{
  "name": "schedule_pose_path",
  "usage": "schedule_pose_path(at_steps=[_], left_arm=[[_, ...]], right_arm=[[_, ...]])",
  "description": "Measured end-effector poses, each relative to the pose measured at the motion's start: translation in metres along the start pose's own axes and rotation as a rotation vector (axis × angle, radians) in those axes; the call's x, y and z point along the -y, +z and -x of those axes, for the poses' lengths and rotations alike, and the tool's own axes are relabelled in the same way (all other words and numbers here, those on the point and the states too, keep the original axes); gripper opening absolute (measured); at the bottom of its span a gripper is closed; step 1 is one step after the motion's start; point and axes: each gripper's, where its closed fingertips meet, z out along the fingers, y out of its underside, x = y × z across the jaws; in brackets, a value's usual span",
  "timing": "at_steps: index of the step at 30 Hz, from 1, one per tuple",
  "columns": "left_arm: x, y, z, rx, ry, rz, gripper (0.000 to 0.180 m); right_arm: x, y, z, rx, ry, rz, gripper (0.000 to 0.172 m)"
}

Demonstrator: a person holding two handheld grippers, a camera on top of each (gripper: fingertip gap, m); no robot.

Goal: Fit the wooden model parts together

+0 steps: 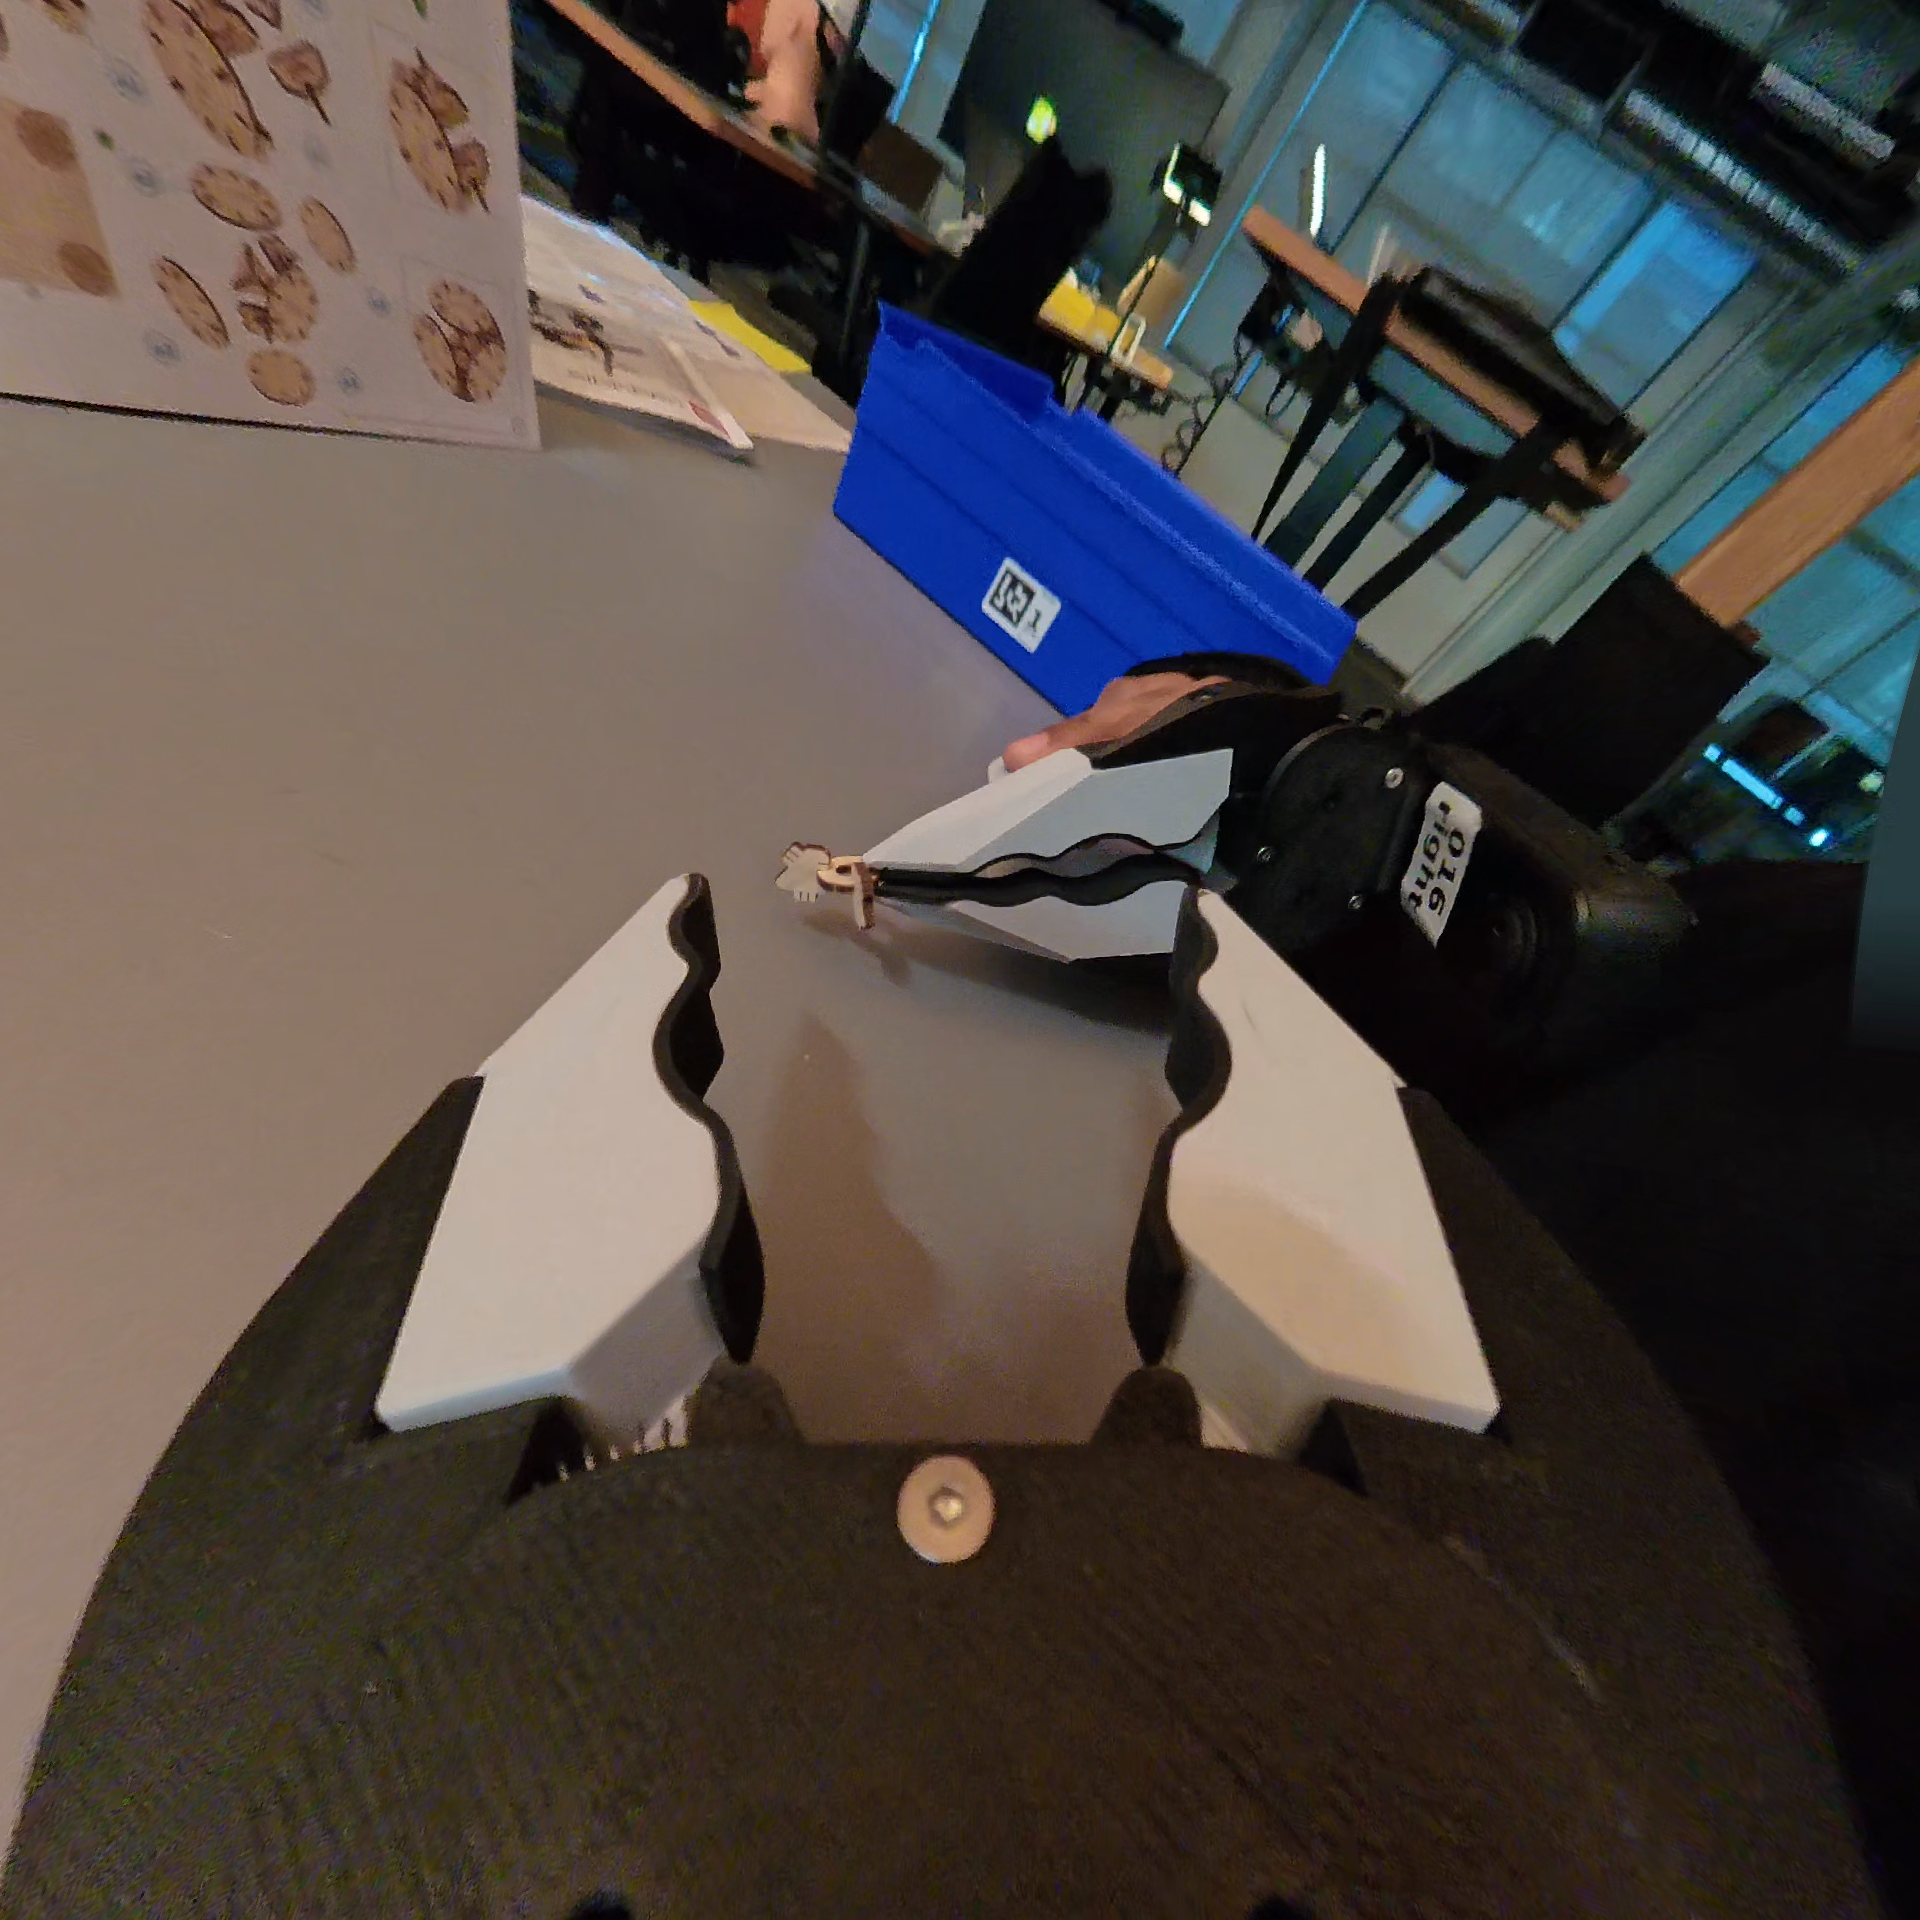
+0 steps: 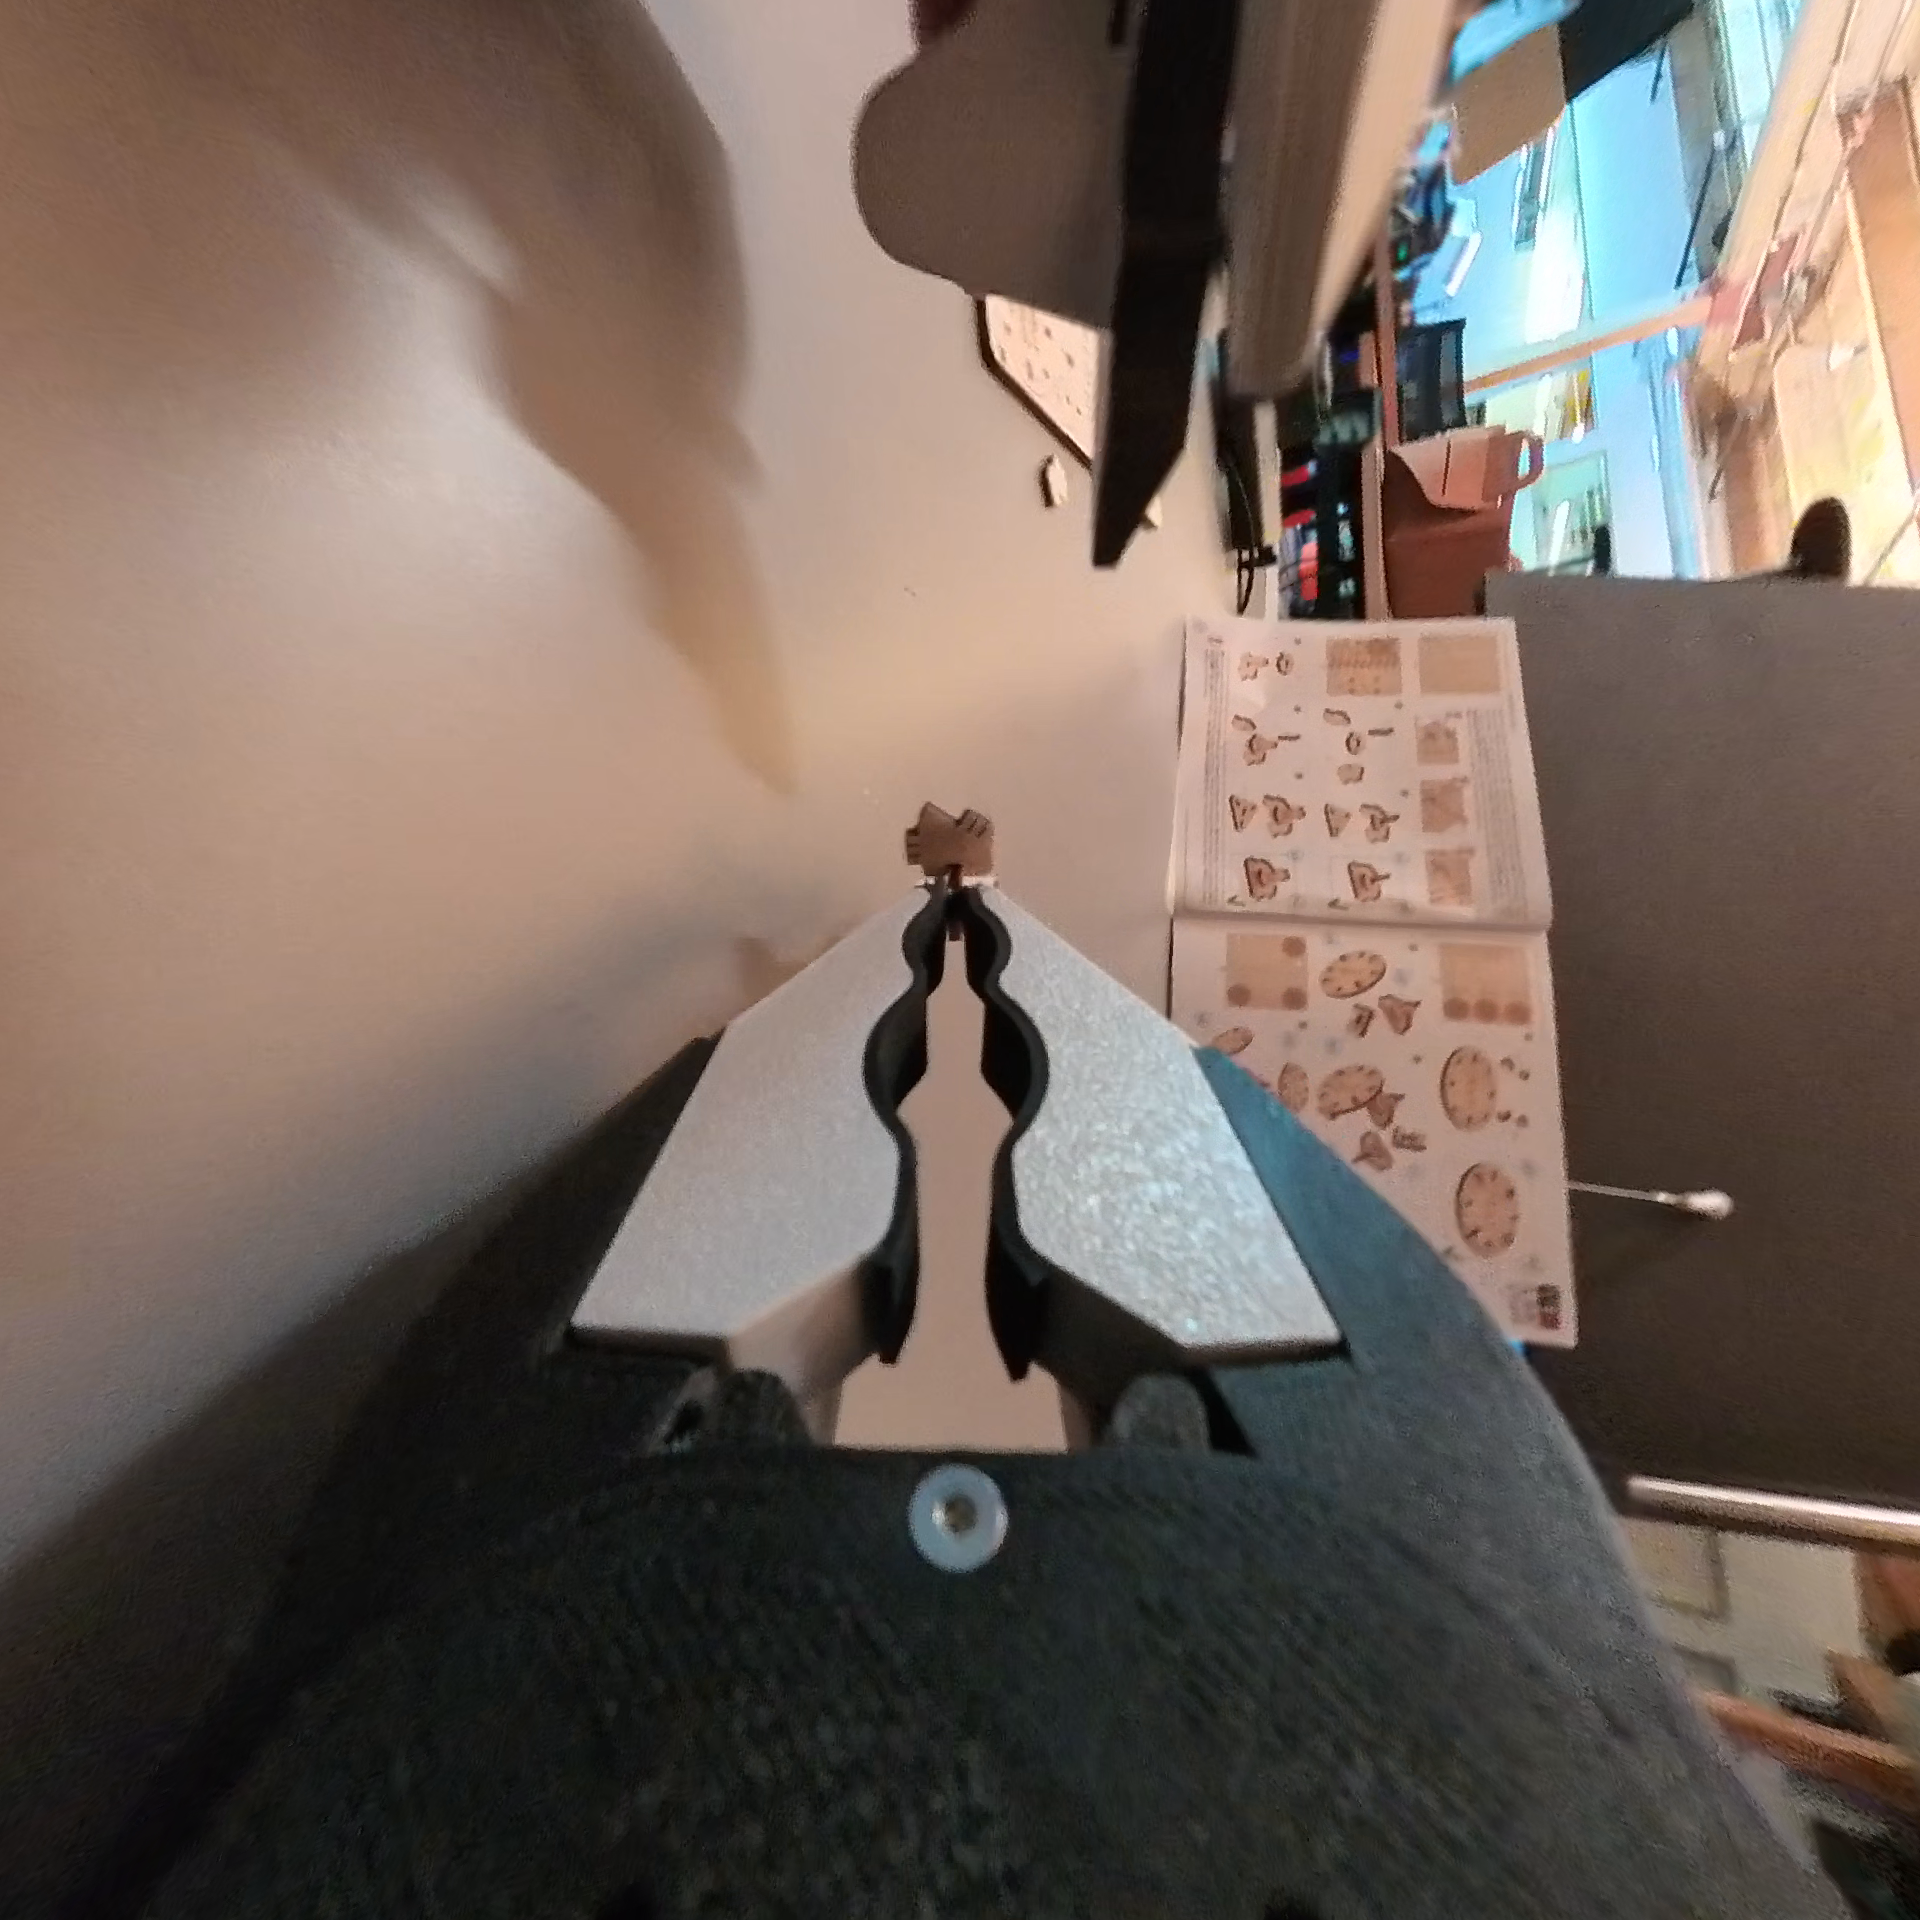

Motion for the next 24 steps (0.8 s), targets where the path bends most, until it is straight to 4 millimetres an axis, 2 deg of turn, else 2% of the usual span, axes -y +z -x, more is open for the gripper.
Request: schedule_pose_path(at_steps=[4, 9, 12, 15, 17, 20, 22, 24], left_arm=[[0.006, -0.001, 0.000, -0.073, -0.106, -0.085, 0.088], [0.013, -0.005, -0.007, -0.209, -0.240, -0.158, 0.087], [0.018, -0.006, -0.004, -0.209, -0.253, -0.189, 0.085], [0.024, -0.001, 0.001, -0.195, -0.240, -0.158, 0.087], [0.041, -0.001, 0.007, -0.191, -0.226, -0.149, 0.087], [0.079, -0.006, 0.023, -0.124, -0.139, -0.188, 0.086], [0.102, -0.010, 0.036, -0.061, -0.067, -0.231, 0.085], [0.111, -0.011, 0.050, -0.002, -0.023, -0.241, 0.086]], right_arm=[[-0.017, 0.001, -0.017, -0.039, 0.172, -0.015, 0.000], [-0.023, -0.008, -0.053, -0.223, 0.300, -0.096, 0.000], [-0.024, 0.001, -0.056, -0.243, 0.331, -0.088, 0.000], [-0.020, 0.018, -0.050, -0.198, 0.374, -0.092, 0.000], [-0.017, 0.029, -0.049, -0.173, 0.394, -0.090, 0.000], [-0.012, 0.040, -0.058, -0.184, 0.397, -0.093, 0.000], [-0.009, 0.042, -0.066, -0.203, 0.386, -0.094, 0.001], [0.000, 0.038, -0.077, -0.232, 0.349, -0.110, 0.001]])
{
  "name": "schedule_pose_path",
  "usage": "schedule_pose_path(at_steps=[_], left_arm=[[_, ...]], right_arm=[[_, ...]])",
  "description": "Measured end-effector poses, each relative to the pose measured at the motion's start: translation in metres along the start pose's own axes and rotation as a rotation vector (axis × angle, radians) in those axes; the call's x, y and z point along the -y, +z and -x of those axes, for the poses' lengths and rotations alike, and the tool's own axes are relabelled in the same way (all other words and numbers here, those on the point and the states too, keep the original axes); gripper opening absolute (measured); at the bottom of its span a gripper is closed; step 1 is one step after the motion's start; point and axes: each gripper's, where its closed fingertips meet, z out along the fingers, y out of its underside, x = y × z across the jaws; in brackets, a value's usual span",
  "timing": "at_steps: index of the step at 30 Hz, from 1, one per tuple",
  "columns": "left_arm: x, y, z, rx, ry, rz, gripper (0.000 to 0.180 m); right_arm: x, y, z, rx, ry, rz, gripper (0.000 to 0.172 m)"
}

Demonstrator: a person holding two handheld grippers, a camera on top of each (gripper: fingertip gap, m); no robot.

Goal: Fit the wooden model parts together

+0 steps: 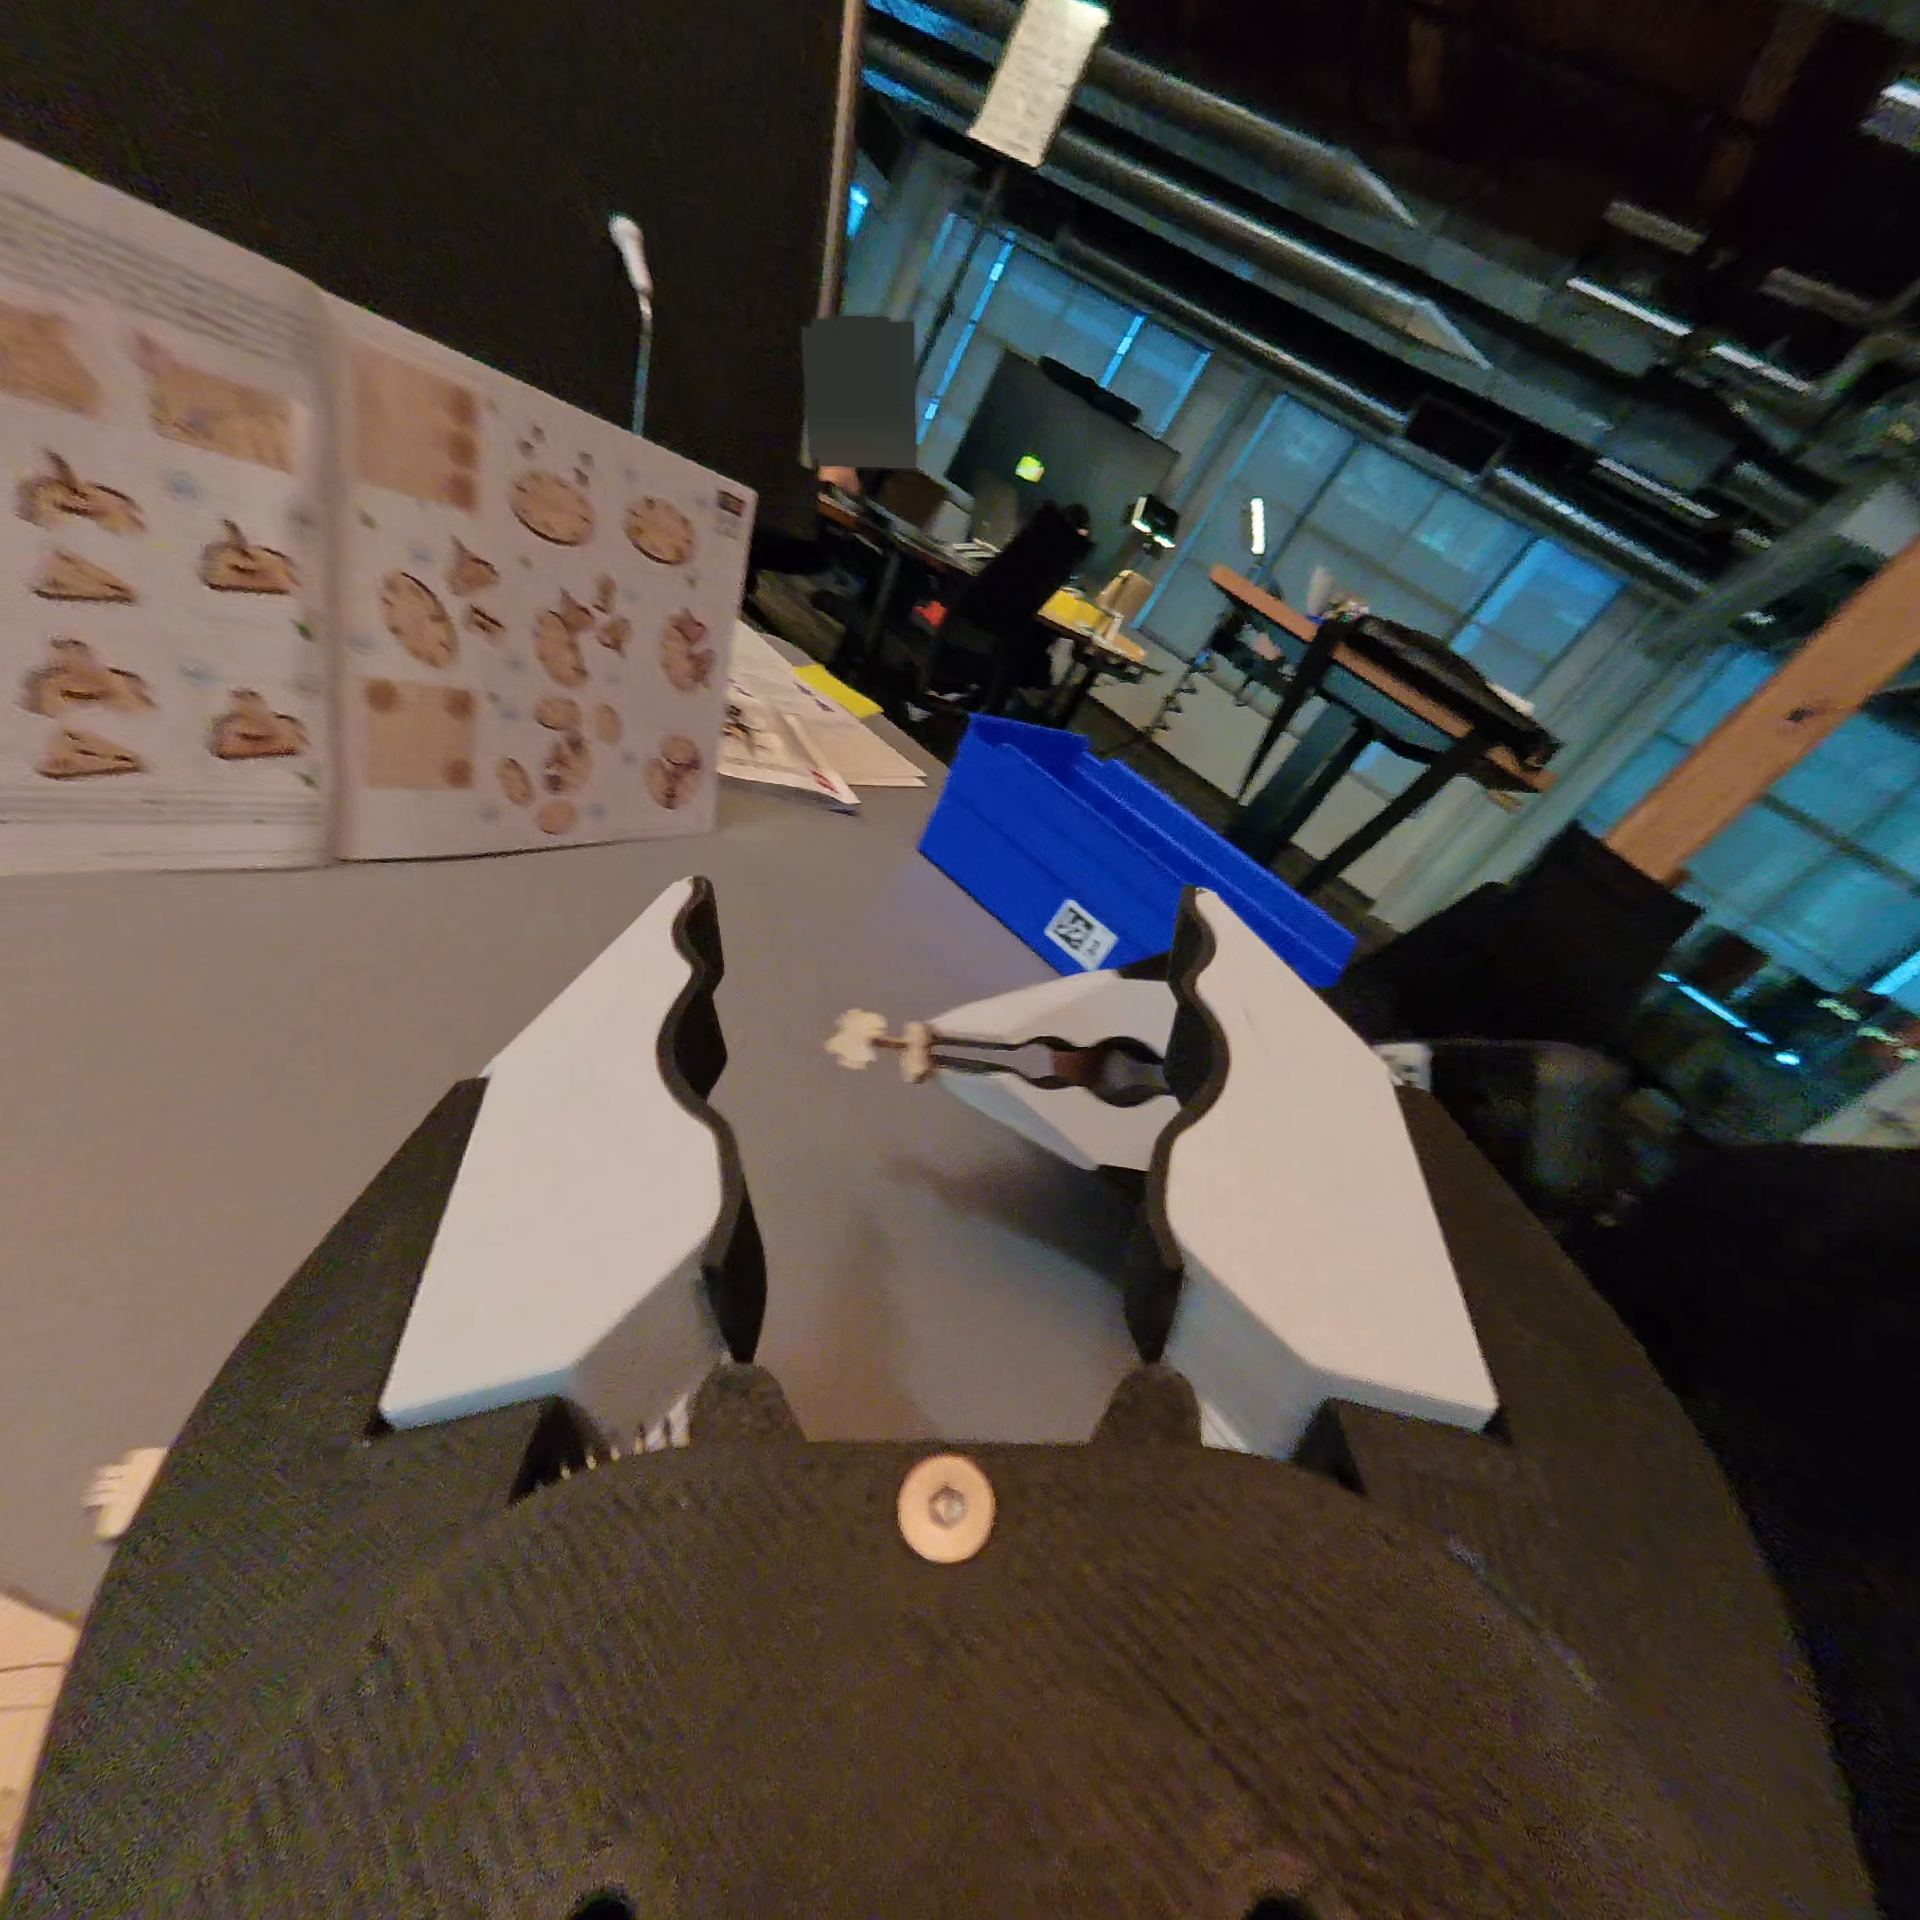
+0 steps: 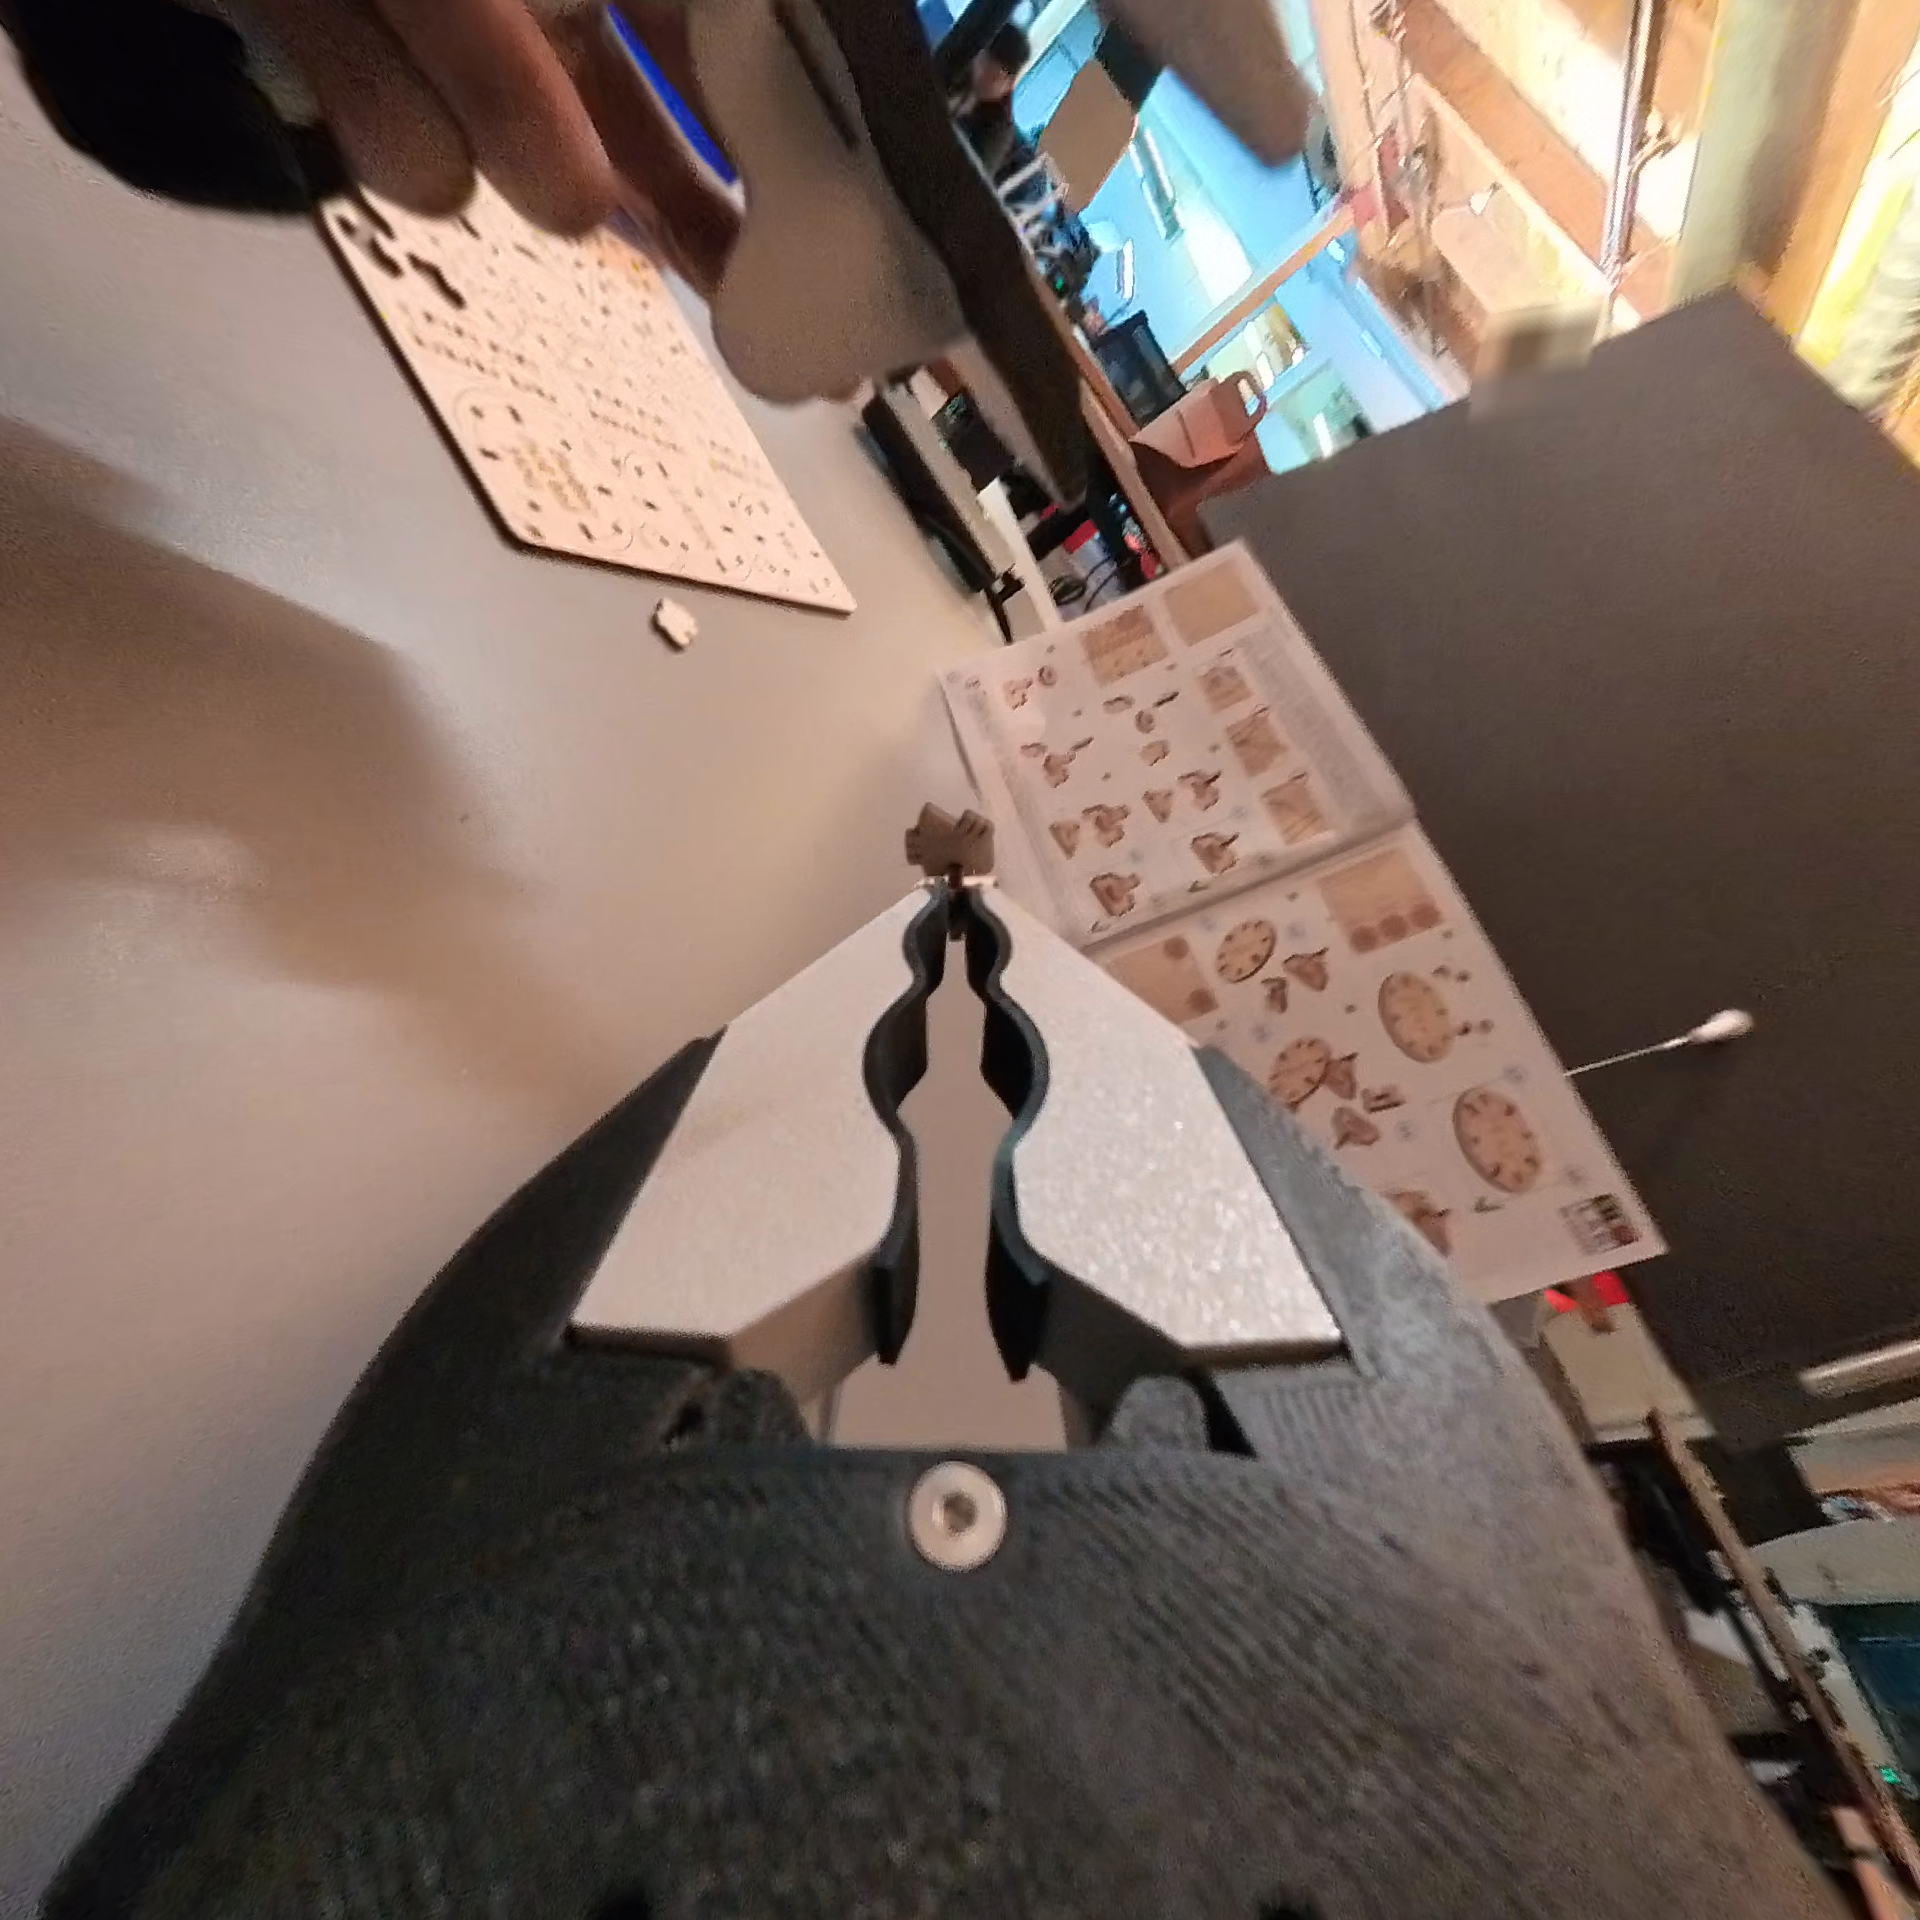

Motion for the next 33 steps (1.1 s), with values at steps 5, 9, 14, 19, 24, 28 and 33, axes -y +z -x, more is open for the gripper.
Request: schedule_pose_path(at_steps=[5, 9, 14, 19, 24, 28, 33], left_arm=[[0.011, 0.004, 0.009, -0.028, -0.017, -0.090, 0.088], [0.028, 0.005, 0.014, -0.066, 0.021, -0.190, 0.086], [0.005, 0.007, 0.022, -0.058, 0.075, -0.088, 0.085], [-0.005, 0.002, 0.016, -0.038, 0.104, -0.073, 0.078], [-0.016, 0.008, 0.012, -0.058, 0.100, -0.013, 0.078], [-0.020, 0.009, 0.012, -0.046, 0.116, 0.009, 0.077], [-0.023, 0.010, 0.013, -0.057, 0.083, 0.028, 0.078]], right_arm=[[0.026, 0.007, -0.022, -0.048, -0.057, -0.033, 0.000], [0.018, 0.021, -0.025, -0.051, 0.047, -0.030, 0.000], [-0.013, 0.015, -0.007, -0.008, -0.004, 0.046, 0.001], [-0.014, 0.016, 0.003, 0.044, -0.039, 0.047, 0.001], [-0.022, 0.019, 0.016, 0.094, -0.063, 0.075, 0.000], [-0.019, 0.019, 0.018, 0.114, -0.039, 0.057, 0.001], [-0.019, 0.019, 0.023, 0.150, 0.017, 0.047, 0.001]])
